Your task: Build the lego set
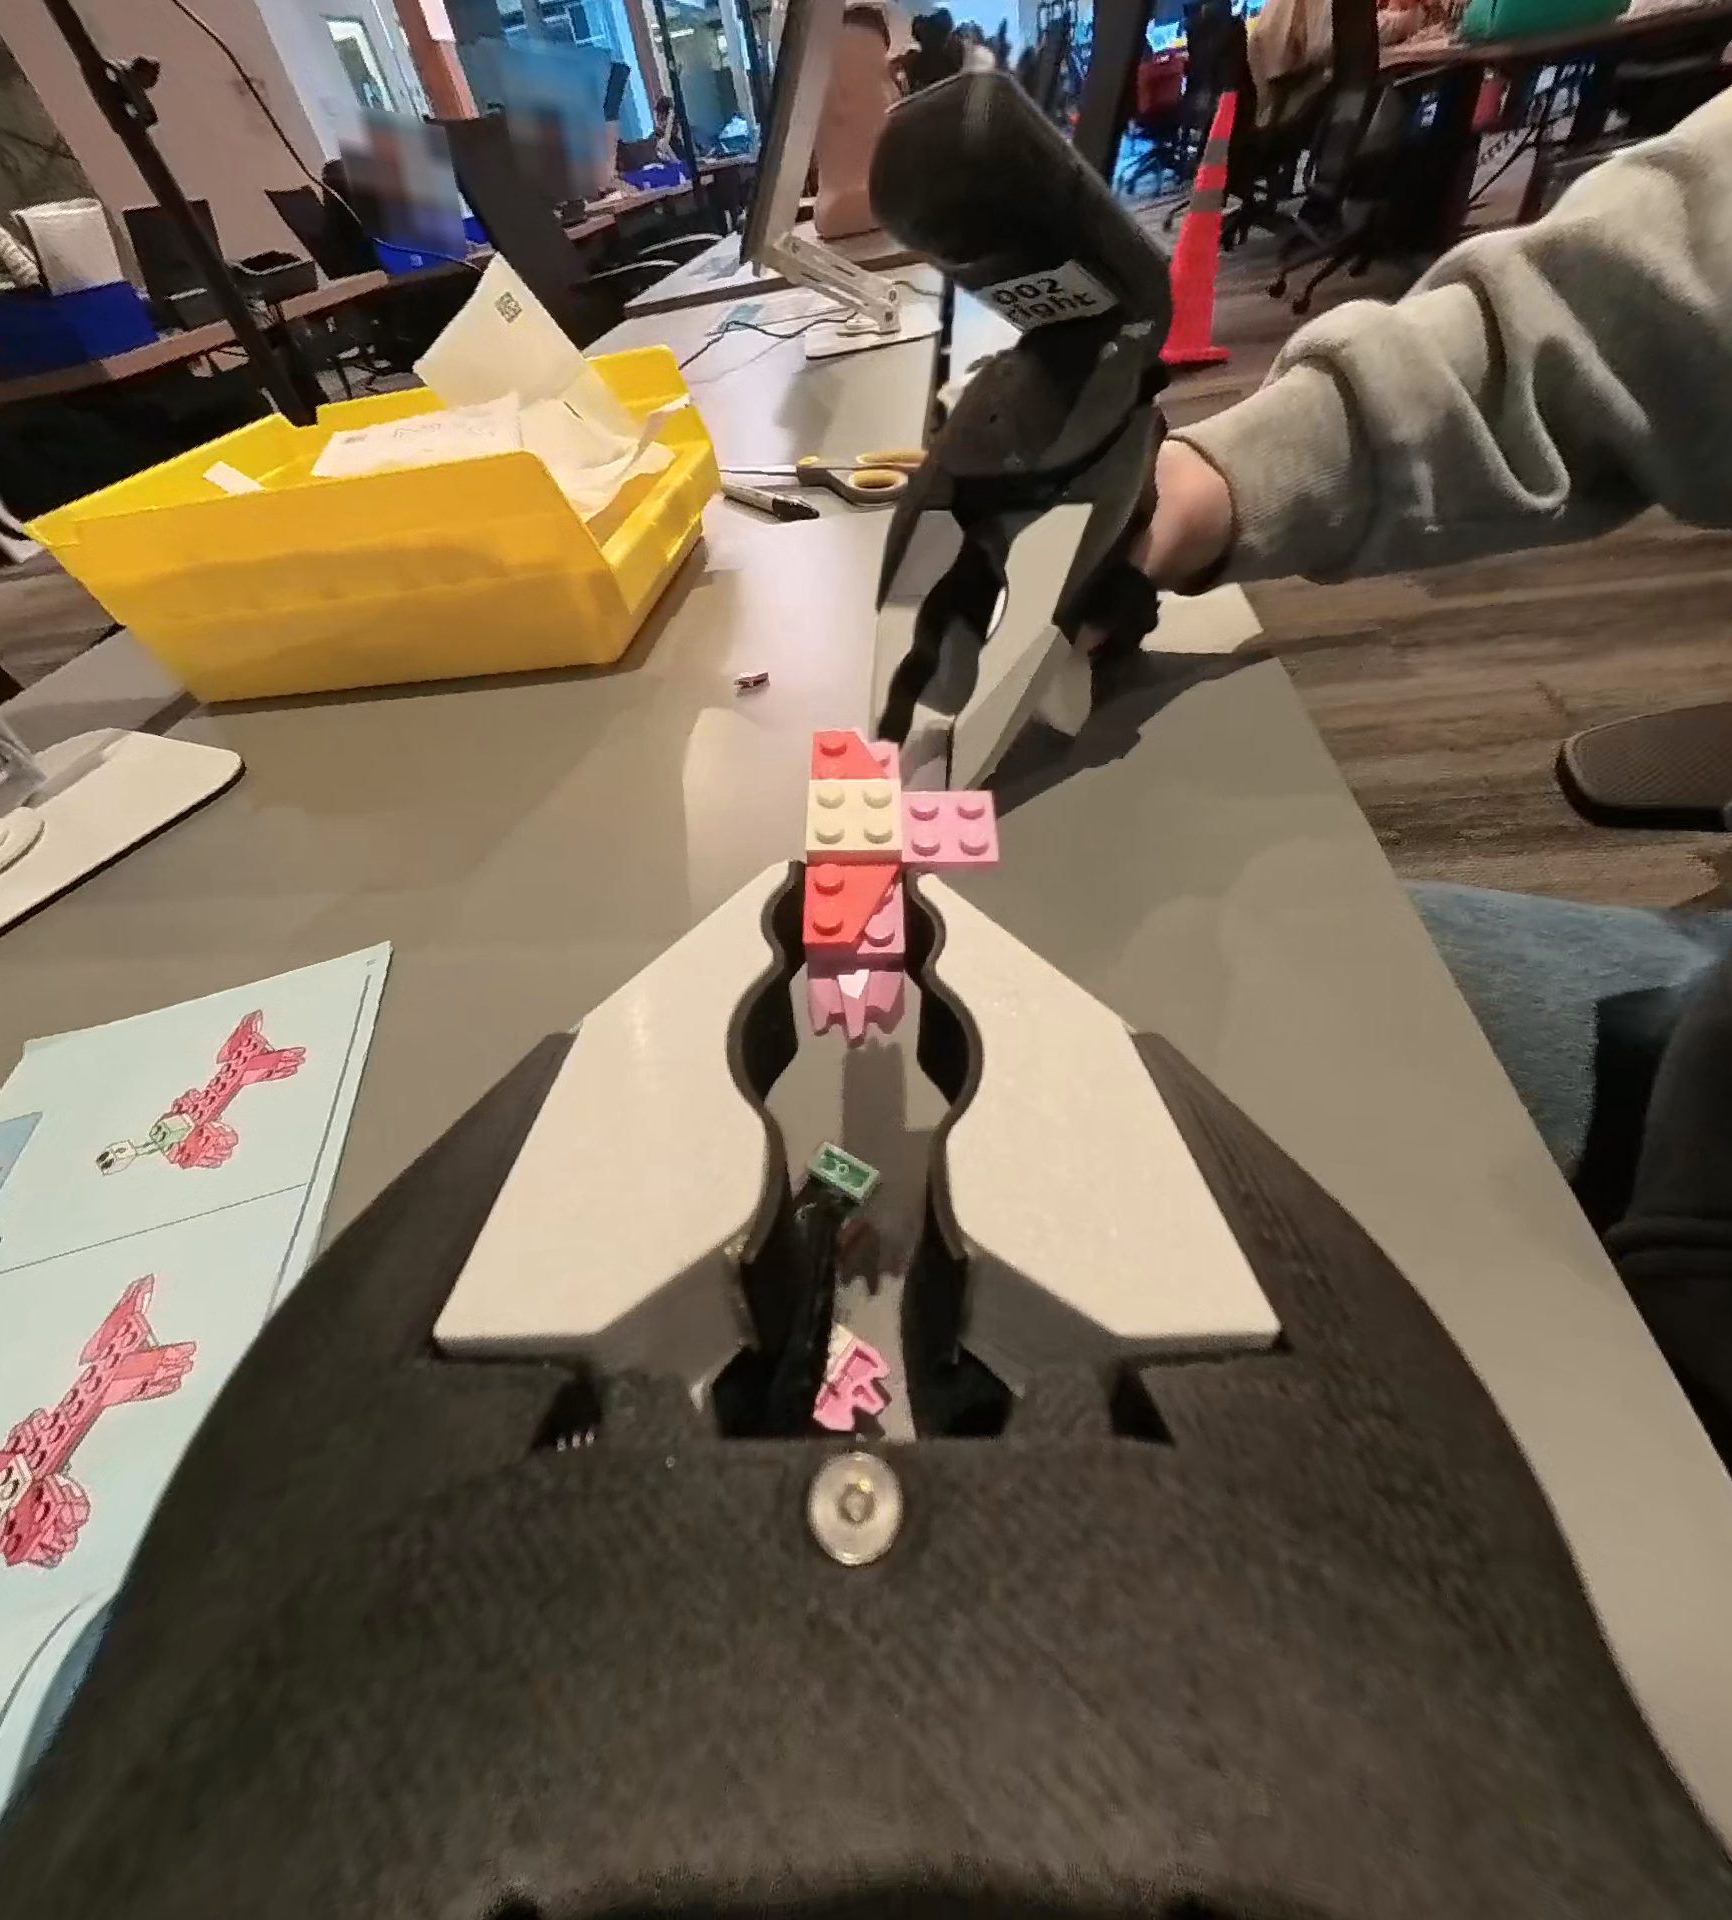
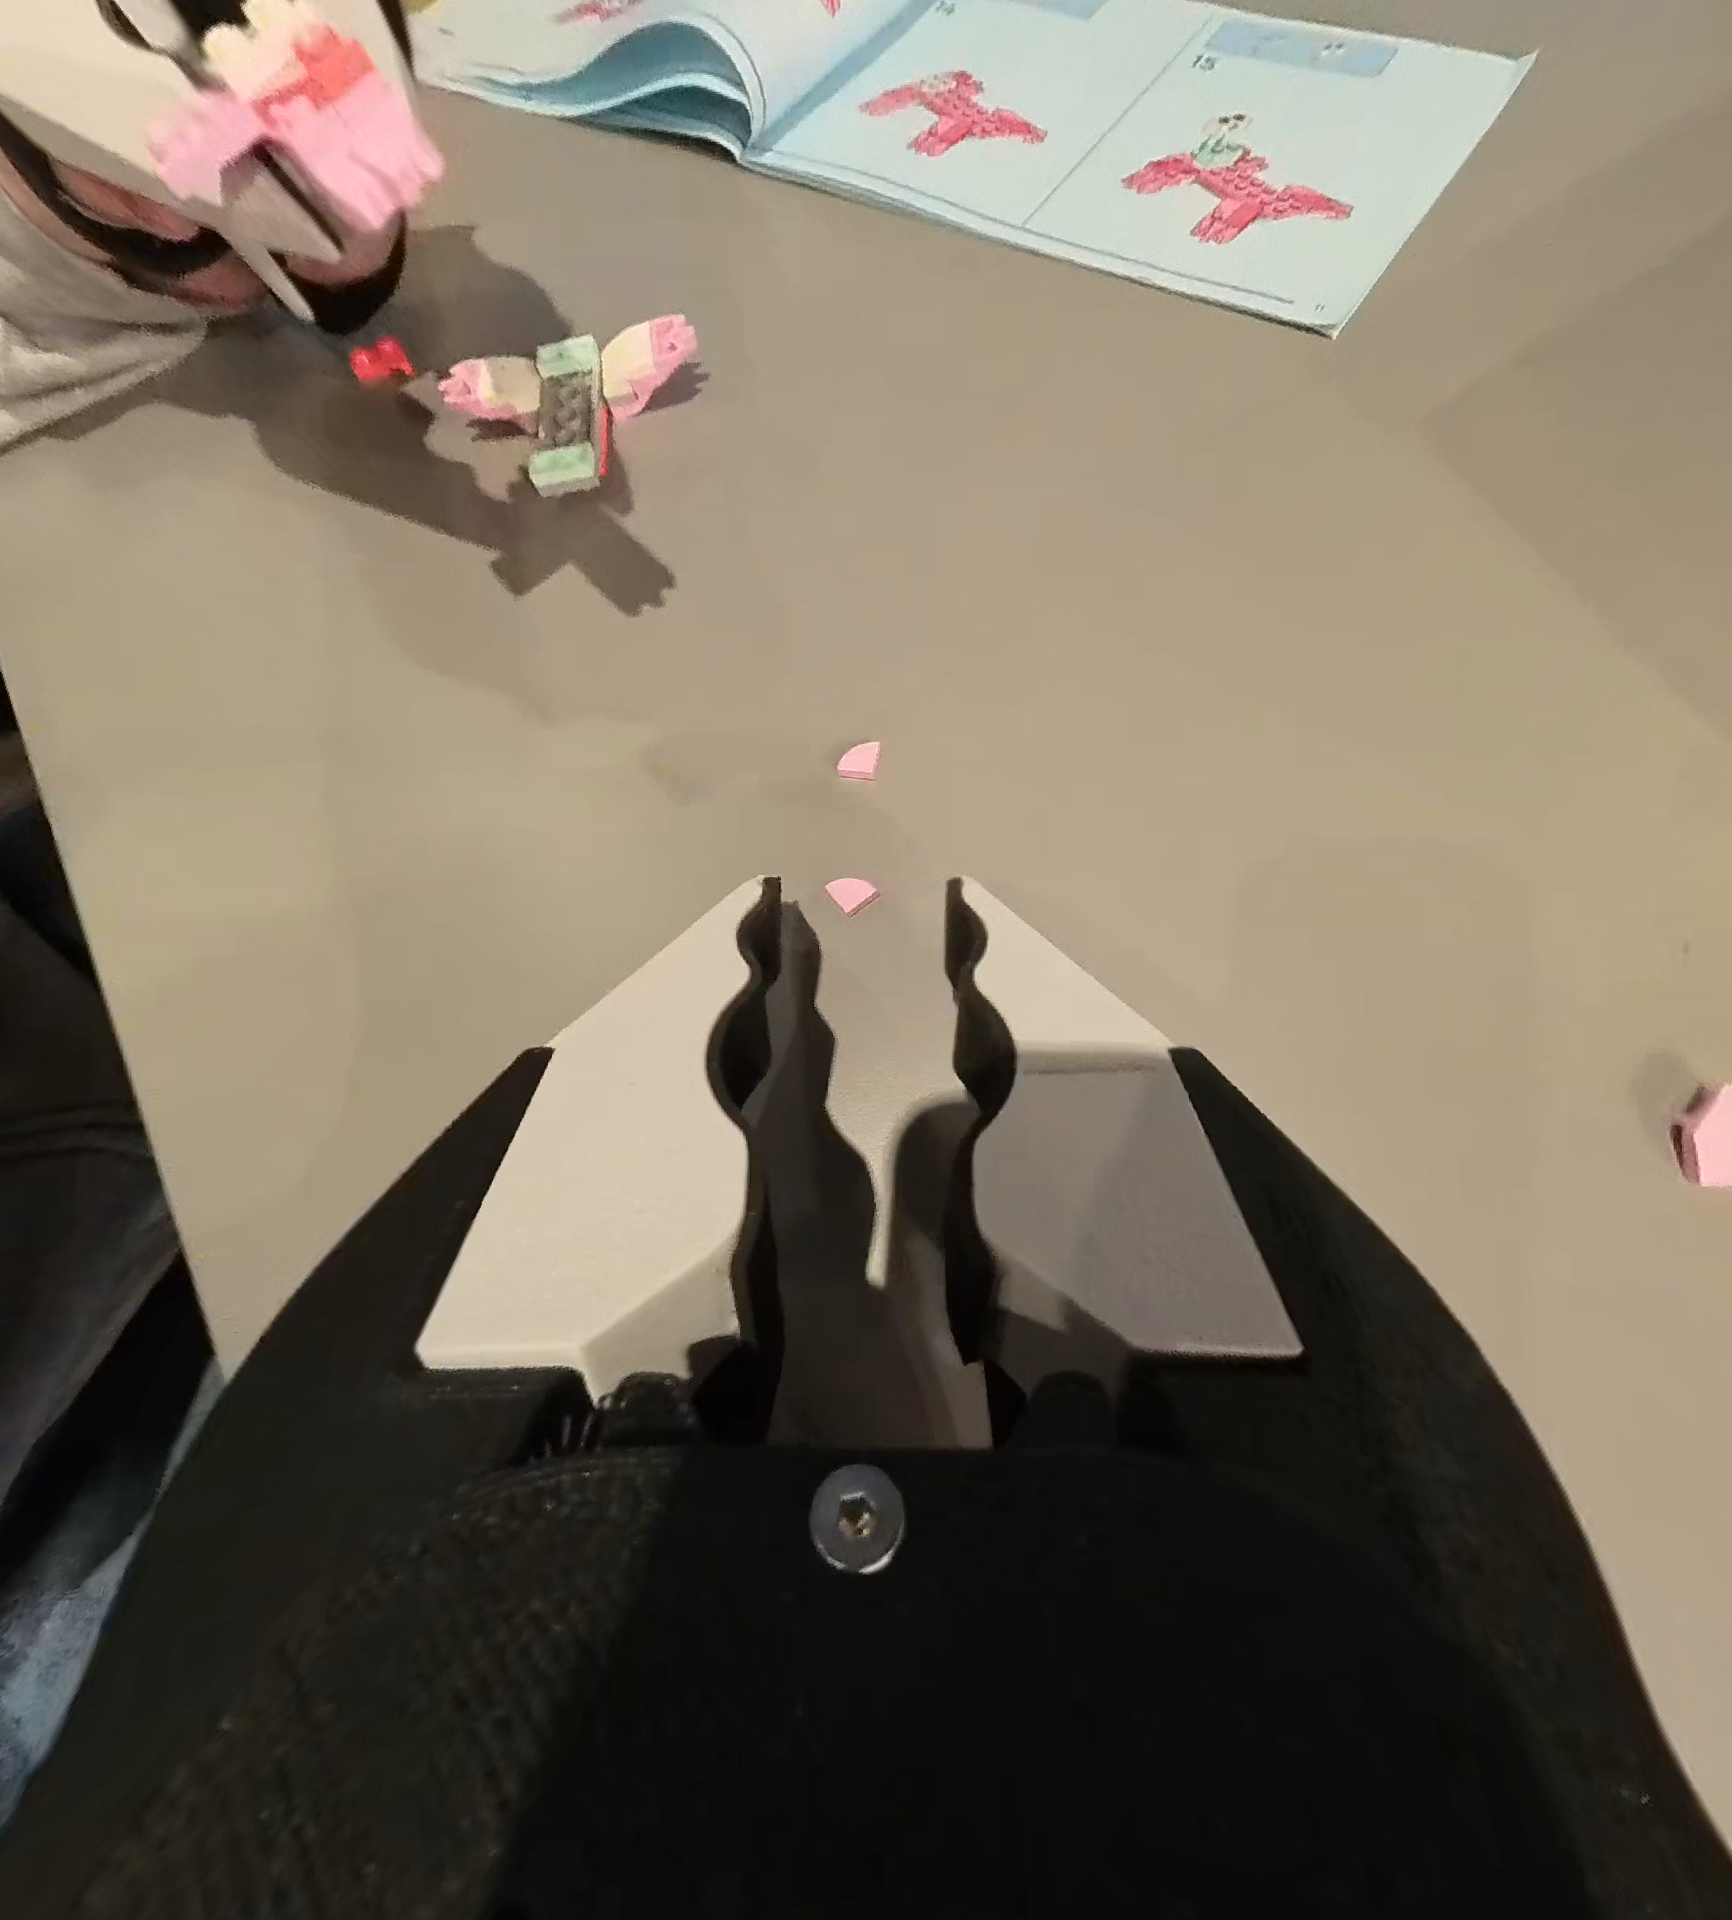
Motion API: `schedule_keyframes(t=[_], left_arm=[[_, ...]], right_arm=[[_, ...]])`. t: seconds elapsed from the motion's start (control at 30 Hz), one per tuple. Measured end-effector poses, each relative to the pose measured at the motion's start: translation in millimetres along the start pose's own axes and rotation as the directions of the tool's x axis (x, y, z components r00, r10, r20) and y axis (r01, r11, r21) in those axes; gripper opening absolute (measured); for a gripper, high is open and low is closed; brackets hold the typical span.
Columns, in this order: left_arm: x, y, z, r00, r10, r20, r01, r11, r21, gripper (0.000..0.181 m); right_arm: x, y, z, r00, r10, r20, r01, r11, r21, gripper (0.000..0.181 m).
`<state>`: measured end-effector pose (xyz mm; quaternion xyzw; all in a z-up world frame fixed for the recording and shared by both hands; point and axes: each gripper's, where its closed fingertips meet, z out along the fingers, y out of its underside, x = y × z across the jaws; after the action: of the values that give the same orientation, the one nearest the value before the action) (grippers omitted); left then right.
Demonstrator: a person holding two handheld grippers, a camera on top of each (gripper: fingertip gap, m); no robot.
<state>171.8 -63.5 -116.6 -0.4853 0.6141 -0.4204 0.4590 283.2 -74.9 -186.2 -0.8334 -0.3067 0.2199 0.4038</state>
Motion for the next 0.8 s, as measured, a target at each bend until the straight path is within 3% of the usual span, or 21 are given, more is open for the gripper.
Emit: schedule_keyframes(t=[0.43, 0.8], left_arm=[[-12.0, 4.7, -3.7, 0.999, -0.013, 0.034, 0.013, 1.0, -0.007, 0.017], [-13.8, 6.2, -3.8, 0.999, -0.018, 0.036, 0.018, 1.0, -0.012, 0.017]], right_arm=[[-13.3, 3.1, 12.0, 0.982, -0.165, 0.095, 0.172, 0.983, -0.059, 0.03], [-25.2, 14.6, -1.5, 0.979, -0.166, 0.115, 0.174, 0.983, -0.059, 0.023]])
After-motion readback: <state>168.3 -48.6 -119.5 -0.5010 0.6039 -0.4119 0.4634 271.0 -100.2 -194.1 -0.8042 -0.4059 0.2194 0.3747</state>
